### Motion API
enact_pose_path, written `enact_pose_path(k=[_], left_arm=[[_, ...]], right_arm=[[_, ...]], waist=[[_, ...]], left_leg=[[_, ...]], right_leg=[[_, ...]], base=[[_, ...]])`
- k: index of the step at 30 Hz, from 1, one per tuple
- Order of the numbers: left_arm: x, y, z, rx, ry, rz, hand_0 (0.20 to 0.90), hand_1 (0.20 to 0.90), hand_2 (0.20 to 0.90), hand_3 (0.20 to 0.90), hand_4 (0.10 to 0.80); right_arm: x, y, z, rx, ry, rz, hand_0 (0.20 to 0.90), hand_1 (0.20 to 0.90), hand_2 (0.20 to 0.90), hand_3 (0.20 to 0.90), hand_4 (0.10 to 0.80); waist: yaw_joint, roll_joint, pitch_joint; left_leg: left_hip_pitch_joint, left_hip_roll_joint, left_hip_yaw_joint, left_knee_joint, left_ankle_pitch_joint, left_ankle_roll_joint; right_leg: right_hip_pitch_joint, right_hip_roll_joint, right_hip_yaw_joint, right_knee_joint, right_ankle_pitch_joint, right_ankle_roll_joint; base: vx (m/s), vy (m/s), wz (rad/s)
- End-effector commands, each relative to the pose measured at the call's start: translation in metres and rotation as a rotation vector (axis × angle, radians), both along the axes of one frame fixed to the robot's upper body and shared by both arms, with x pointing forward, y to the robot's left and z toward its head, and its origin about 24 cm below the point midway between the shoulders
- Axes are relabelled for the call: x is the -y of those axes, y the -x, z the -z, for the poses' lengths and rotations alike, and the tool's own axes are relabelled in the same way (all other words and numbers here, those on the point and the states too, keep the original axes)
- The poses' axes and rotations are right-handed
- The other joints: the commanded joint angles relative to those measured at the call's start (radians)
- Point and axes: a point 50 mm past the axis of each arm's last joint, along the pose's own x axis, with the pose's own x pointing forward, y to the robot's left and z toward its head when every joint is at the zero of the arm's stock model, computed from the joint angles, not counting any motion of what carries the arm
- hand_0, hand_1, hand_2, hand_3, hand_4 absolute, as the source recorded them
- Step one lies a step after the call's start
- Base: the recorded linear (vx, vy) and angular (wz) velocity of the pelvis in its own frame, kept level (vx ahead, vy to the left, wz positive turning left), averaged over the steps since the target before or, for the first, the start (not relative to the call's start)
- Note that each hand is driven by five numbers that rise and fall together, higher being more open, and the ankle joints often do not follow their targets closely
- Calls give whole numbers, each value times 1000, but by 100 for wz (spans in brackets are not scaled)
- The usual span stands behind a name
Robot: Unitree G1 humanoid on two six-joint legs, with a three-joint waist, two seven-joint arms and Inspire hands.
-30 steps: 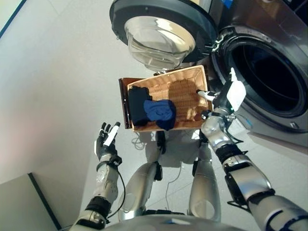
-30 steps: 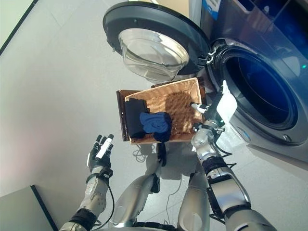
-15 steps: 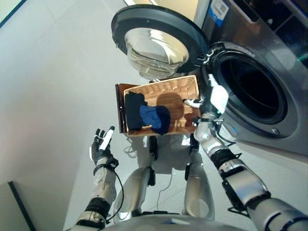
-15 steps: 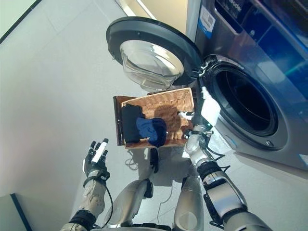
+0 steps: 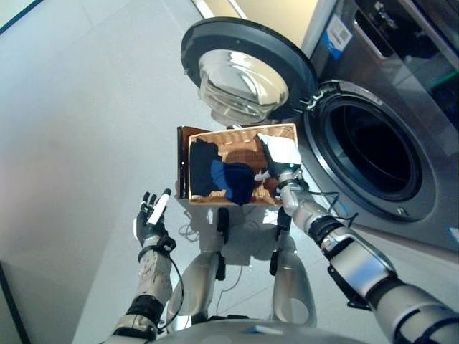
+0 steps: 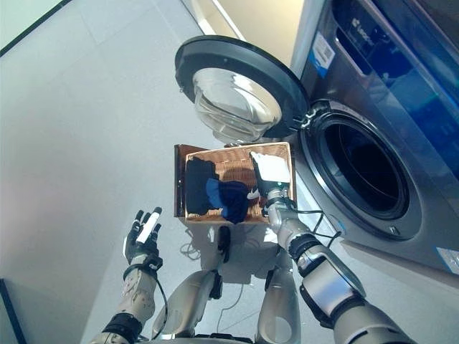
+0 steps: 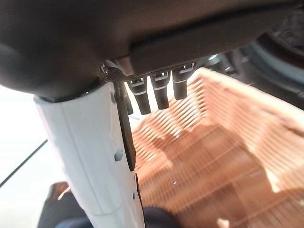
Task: Pick up the clothes and place them into the washing machine
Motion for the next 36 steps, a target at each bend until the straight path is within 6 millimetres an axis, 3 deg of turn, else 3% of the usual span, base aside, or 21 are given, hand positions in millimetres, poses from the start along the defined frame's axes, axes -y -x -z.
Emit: enact_pose_path(k=[1,17,30,36], left_arm=[[-28,-11,-21,103,-125,-18,900,900,900,900,800],[-22,-24,-38,192,-112,14,900,900,900,900,800],[-17,-30,-56,284,-114,68,900,900,900,900,800],[-10,-31,-63,321,-104,92,900,900,900,900,800]], right_arm=[[-31,-18,-35,99,22,-134,900,900,900,900,800],[-27,-25,-35,52,322,-188,900,900,900,900,800],[9,-31,-41,29,508,-137,900,900,900,900,800],[14,-34,-49,51,533,-121,900,900,900,900,800]], waist=[[36,-13,-19],[84,-20,27],[104,-6,80],[111,4,87]], left_leg=[[-25,16,1,57,-72,-87],[-68,23,-38,23,-28,-102],[-116,23,-68,15,-2,-110],[-147,20,-82,16,6,-110]], right_leg=[[-6,-23,8,173,-180,19],[-31,-21,-36,166,-176,15],[-69,-21,-58,171,-173,14],[-97,-22,-69,185,-179,12]], base=[[-11,-7,4],[-19,-13,7],[-24,-6,5],[-9,-6,7]])
